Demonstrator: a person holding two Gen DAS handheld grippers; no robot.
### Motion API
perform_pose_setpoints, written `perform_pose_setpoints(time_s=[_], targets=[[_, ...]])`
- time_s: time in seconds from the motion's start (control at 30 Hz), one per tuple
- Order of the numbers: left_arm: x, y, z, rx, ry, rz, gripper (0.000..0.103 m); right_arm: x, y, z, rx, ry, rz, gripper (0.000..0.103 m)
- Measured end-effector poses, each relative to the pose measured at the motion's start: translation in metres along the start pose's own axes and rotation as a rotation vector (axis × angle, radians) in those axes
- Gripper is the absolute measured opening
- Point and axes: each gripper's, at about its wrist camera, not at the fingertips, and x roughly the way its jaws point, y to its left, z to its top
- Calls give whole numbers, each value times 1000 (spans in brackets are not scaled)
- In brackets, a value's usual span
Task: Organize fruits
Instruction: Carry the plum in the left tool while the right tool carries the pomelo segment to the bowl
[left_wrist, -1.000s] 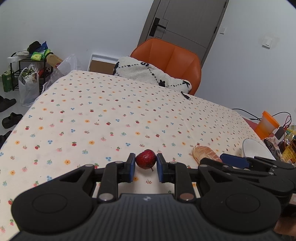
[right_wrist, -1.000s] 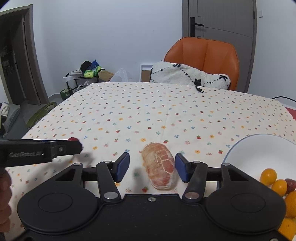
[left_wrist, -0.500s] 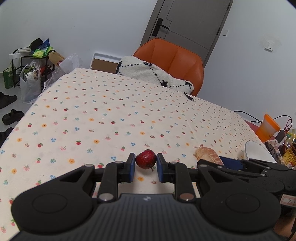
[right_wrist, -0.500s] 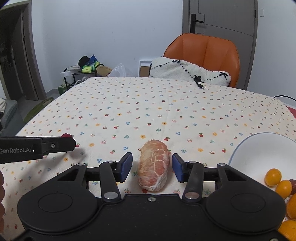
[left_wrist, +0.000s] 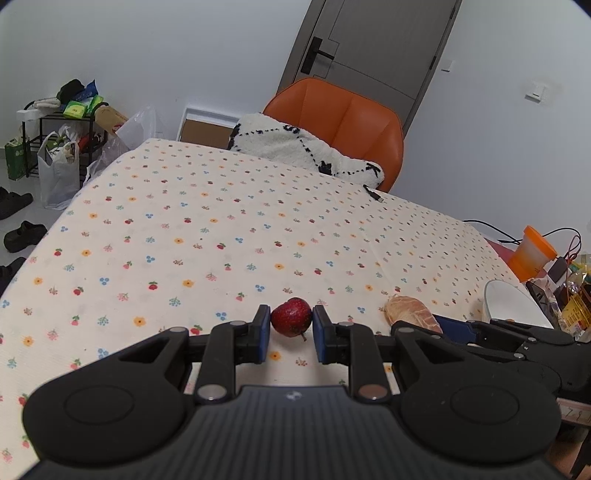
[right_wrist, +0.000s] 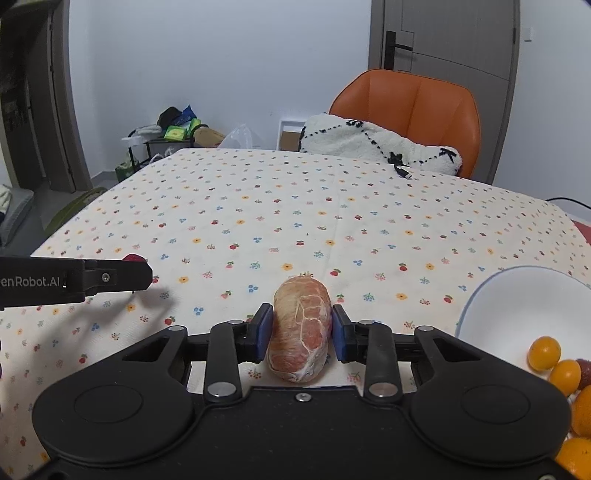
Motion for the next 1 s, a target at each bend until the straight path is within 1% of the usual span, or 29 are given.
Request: perform_pose_setpoints(time_s=[0.13,0.47,1.0], targets=[[-3,-6,0,10,-6,1,23,-11,-4,1,25,-28,11,31],[-14,-34,1,55,-29,-28,23,-43,-15,7,57,-103,17,31],[-25,-78,3,120,-58,-76,23,-77,-42,0,104,-167,-23,31]])
